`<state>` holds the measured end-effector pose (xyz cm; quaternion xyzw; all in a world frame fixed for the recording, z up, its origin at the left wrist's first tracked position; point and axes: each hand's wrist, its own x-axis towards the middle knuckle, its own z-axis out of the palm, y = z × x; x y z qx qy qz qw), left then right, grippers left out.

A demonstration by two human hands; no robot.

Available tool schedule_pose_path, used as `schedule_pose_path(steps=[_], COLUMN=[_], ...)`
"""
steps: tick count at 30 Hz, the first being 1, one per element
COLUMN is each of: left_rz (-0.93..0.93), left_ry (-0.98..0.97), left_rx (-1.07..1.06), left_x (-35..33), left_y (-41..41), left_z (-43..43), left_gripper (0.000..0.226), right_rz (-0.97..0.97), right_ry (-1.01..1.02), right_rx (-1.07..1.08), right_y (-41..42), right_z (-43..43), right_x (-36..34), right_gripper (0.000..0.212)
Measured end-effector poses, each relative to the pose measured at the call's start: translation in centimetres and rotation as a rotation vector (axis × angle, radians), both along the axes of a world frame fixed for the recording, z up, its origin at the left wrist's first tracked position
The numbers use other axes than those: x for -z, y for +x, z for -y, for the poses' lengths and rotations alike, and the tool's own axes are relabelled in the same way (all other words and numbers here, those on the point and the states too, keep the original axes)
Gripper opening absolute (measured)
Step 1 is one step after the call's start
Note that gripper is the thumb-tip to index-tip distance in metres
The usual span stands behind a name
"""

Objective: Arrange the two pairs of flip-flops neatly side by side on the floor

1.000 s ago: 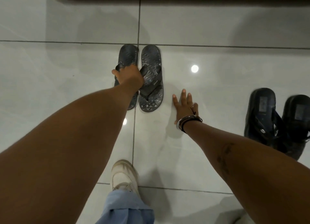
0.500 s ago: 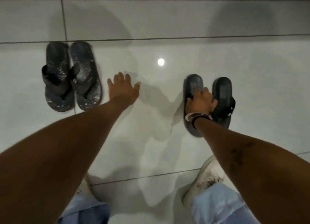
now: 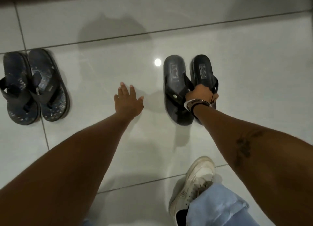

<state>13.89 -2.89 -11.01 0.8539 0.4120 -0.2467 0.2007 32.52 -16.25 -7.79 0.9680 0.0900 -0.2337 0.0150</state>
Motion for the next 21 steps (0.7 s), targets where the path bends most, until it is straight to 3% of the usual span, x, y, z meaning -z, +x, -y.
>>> schedule_pose_path(steps=[3,8,16,19,21], left_rz=[-0.052,-0.085,-0.118,-0.170,-0.089], left_ry=[-0.035,-0.061,-0.108,-0.183,-0.154], left_rx=[-0.028,-0.039,-0.001,0.033,0.083], left_x=[0.2,0.4,-0.1,-2.6,-5.6], left_y=[0.4,0.8,0.3,0.9,0.8], left_z=[-0.1,-0.5,-1.2,-2.4,-3.0], left_gripper=[0.072,0.075,0.069,0.060,0.054], right_rz=[0.066,0.121,0.053,0.044,0.052], right_ry=[0.118,0.040,-0.040,-0.026,0.041], right_rx=[0.025,-0.036,-0.164,-0.194,-0.180], right_y=[3.6,6.5,5.9,5.5,4.5], right_z=[-3.4,-7.8,-8.0,-7.7,-8.1], right_x=[-0.9,-1.3,-0.1,-2.9,-6.5], right_gripper=[0.010,0.002,0.030,0.029,0.037])
